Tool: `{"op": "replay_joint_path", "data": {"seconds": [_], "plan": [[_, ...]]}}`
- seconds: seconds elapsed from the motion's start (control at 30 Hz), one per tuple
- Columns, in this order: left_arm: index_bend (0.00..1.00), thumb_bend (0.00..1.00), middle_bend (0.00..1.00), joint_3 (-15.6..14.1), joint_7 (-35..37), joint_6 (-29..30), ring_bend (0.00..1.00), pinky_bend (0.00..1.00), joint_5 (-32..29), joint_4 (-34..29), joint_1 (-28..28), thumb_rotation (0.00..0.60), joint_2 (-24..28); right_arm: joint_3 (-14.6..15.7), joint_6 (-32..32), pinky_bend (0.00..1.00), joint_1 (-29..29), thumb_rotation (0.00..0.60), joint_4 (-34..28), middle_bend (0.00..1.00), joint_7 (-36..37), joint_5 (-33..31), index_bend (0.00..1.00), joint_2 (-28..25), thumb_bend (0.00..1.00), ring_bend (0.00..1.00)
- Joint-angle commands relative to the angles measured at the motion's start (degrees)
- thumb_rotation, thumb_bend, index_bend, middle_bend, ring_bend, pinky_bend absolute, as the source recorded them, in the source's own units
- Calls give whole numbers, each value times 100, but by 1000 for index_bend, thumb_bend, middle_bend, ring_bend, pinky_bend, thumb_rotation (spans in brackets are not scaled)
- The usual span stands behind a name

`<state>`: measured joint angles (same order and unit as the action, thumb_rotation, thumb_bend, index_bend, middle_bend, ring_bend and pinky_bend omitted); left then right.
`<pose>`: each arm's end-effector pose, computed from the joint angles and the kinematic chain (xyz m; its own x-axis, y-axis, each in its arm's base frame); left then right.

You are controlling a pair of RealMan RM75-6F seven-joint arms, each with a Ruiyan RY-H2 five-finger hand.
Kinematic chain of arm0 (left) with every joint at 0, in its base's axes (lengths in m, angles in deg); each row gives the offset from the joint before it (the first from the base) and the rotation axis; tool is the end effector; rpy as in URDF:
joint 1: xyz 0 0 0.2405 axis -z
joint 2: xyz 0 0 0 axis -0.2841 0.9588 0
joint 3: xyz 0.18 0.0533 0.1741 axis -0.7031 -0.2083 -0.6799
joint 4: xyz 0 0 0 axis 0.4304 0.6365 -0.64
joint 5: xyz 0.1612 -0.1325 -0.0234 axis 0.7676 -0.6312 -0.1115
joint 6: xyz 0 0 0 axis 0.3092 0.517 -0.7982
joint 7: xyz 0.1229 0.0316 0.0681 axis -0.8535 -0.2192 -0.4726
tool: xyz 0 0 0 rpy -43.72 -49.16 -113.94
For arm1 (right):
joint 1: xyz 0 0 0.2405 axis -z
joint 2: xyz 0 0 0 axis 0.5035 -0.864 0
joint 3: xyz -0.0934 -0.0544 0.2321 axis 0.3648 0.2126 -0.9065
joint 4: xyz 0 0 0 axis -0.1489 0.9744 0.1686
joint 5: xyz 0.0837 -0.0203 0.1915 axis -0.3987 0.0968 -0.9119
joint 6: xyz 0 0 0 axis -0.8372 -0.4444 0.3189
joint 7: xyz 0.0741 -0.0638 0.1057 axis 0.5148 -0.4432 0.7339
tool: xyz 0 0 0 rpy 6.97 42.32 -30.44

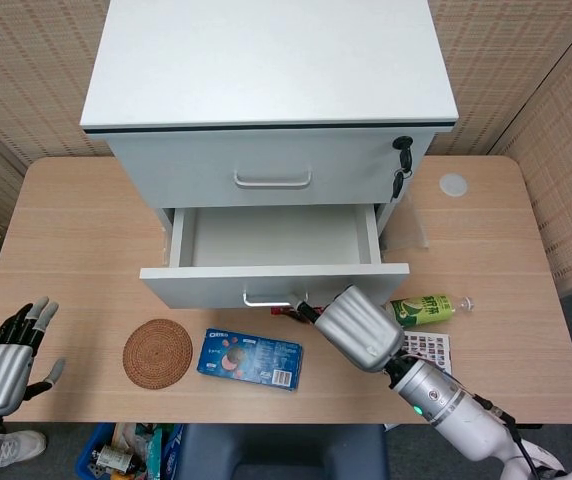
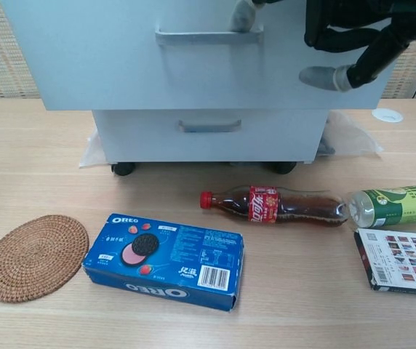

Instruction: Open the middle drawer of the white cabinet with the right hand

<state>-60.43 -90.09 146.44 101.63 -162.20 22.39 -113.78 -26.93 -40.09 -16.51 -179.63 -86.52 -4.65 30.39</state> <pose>-0.3055 0.1768 0.1357 0.4671 0.0516 0.8827 0.8834 -0.0711 -0.4633 -0.0410 -0.2401 0.1148 0.7226 0.0797 0.6867 -0.4708 -0.6706 0.5732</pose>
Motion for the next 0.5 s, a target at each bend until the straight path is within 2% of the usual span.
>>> {"op": "replay_joint_path", "data": {"seconds": [0.03, 0.27, 0.5], "plan": [[19, 339, 0, 1, 0, 5, 22, 125, 3, 3, 0, 600, 0, 46, 21, 859, 54, 600, -64, 892, -23, 135, 165, -19, 389, 891], [19, 339, 0, 0, 1, 22, 22, 125, 8, 2, -7, 600, 3, 103, 36, 859, 206, 600, -78, 892, 111, 586, 165, -63, 389, 891], [19, 339, 0, -7, -16, 5, 22, 125, 7, -22, -3, 600, 6, 60, -297, 859, 536, 600, -19, 884, 564, 1328, 165, -119, 389, 893]]}}
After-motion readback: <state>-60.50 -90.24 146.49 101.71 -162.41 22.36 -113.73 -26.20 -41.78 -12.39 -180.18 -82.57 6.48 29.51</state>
